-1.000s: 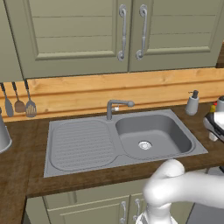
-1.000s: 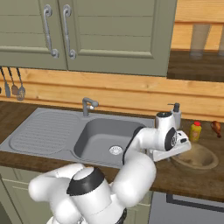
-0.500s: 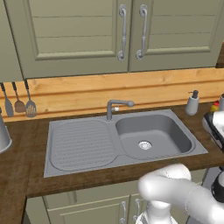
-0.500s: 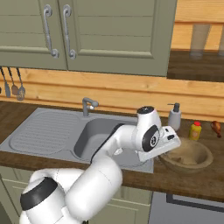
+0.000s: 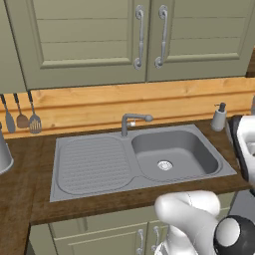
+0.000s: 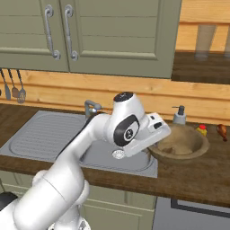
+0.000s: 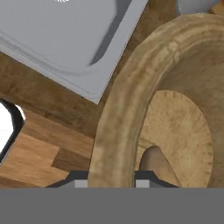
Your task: Pick the sweet potato from the sink and place it in the bowl. Then pick the bowl and place it in the microwave. Then close the microwave door and press the start button.
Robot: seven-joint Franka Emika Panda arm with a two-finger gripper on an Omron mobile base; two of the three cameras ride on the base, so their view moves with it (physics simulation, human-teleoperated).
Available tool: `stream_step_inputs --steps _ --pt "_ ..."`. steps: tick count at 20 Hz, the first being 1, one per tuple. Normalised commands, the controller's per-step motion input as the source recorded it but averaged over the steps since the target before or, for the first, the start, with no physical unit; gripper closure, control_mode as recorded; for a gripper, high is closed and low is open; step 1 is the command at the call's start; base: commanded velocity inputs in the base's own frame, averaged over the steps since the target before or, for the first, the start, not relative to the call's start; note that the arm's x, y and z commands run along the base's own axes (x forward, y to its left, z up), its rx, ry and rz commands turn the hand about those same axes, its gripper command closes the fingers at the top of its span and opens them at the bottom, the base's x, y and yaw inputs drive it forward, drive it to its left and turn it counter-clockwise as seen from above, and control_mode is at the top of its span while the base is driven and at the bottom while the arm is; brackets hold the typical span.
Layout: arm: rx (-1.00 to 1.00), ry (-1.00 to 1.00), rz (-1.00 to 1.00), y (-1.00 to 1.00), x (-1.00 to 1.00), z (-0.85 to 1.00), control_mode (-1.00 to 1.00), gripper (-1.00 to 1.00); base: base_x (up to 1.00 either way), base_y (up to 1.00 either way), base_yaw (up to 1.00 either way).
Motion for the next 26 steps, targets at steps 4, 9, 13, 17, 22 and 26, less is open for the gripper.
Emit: stream_step_inputs --steps 4,9,13,17,22,26 --pt "0.00 0.00 0.19 0.91 -0.19 0.83 -1.00 1.00 0.00 0.00 0.00" --pt "0.06 0.00 0.25 0.86 -0.24 0.38 -1.00 1.00 0.00 0.00 0.00" --pt "0.07 0.00 0.33 0.96 -0.20 0.03 -1.00 1.00 0.00 0.00 0.00" --pt "0.01 0.00 0.39 0.96 -0.19 0.05 -1.00 1.00 0.00 0.00 0.00" --pt "0.00 -0.01 0.28 1.00 -0.01 0.41 -1.00 1.00 0.00 0.00 0.00" --pt "0.00 0.00 0.20 0.86 -0.01 0.44 -1.00 1.00 0.00 0.00 0.00"
